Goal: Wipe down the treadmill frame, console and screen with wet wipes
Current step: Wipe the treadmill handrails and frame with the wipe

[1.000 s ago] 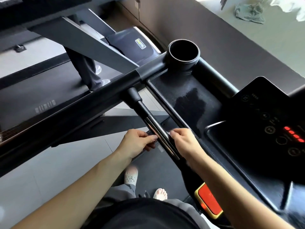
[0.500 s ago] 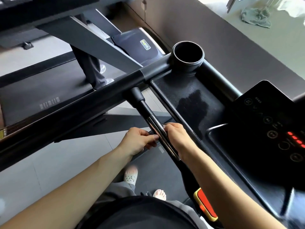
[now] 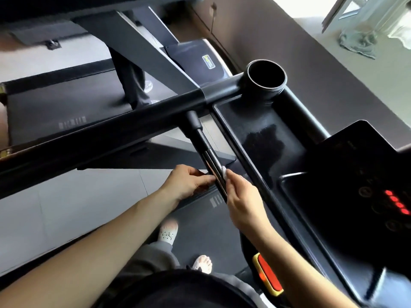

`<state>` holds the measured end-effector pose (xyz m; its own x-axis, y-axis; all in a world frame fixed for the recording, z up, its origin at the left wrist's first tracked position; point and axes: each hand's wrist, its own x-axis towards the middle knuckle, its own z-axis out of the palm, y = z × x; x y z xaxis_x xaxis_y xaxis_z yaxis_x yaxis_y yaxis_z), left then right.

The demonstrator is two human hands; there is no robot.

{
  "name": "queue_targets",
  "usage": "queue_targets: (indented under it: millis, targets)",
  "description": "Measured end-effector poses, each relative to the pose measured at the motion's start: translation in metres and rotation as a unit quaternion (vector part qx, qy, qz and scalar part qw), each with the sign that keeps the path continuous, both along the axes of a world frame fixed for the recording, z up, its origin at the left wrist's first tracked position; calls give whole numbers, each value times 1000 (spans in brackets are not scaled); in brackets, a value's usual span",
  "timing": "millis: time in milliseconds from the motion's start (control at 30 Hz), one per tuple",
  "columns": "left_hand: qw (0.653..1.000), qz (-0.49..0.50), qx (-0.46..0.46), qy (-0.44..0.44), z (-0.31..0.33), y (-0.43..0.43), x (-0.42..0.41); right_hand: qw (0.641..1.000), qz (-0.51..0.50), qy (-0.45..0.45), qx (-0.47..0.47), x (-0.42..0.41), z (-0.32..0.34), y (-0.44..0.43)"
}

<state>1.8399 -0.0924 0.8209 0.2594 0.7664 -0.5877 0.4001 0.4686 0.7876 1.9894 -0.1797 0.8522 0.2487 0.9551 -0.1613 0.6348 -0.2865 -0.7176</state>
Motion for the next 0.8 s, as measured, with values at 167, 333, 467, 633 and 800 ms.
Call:
queue_targets:
  millis: [167, 333, 467, 633, 800]
  targets:
    - [997, 57, 8, -44, -8, -13, 4, 980, 121, -141, 67, -13, -9, 5]
    - [990, 111, -8, -86, -9, -32, 10, 959, 171, -224, 40, -5, -15, 1]
    - [978, 187, 16, -91, -9, -43, 14, 937, 216, -273, 16, 7, -18, -30]
    - [954, 249, 91, -143, 7, -59, 16, 932, 221, -286, 20, -8, -21, 4]
    - [951, 229, 164, -127, 9, -67, 13, 895, 283, -339, 60, 6, -19, -35]
